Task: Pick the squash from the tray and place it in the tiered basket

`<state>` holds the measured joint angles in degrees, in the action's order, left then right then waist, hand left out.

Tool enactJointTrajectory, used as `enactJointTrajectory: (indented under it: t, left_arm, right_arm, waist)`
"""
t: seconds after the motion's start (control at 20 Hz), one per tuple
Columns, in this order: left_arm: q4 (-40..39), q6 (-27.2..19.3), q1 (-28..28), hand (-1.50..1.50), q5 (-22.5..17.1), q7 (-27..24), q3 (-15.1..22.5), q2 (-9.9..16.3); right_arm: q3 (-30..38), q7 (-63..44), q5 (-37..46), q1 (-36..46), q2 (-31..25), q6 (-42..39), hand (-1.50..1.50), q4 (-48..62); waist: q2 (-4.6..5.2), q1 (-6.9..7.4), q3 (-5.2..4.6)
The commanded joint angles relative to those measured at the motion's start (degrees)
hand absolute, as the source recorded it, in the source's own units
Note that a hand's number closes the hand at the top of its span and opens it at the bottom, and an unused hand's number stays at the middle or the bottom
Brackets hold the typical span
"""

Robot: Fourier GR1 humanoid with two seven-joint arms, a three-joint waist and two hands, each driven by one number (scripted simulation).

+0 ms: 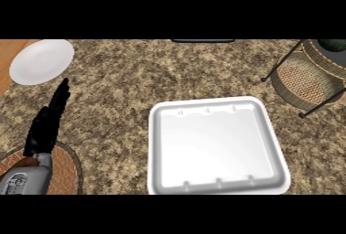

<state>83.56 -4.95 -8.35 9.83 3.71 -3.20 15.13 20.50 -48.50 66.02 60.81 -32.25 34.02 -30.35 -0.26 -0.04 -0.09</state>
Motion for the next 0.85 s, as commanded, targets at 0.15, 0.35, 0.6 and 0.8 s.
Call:
enactJointTrajectory:
  t: [0.15,0.35,0.6,0.8]
  left_arm:
    - [0.8,0.9,2.1,0.00,-1.1,1.6,-2.3,1.4]
    - [3.0,-0.2,2.5,0.00,-0.7,1.5,-2.0,0.6]
    - [1.7,0.1,4.7,0.00,-0.9,0.6,-3.7,1.9]
    - [0.9,0.5,4.7,0.00,-1.4,0.9,-4.6,2.5]
  right_arm:
    - [0.7,-10.7,-1.5,-5.5,0.6,-4.9,-1.50,-15.4]
    - [2.7,-11.9,-6.1,-12.4,2.1,-8.9,-1.50,-27.1]
    - [1.8,-14.3,-7.5,-24.9,6.3,-11.5,-1.50,-44.7]
    - [2.1,-13.6,-10.6,-33.4,7.6,-14.6,-1.50,-60.9]
  waist:
    - [-1.07,-2.47,-0.02]
    - [-1.40,-3.73,0.01]
    - [-1.74,-5.05,-0.03]
    - [-1.94,-6.39,-0.06]
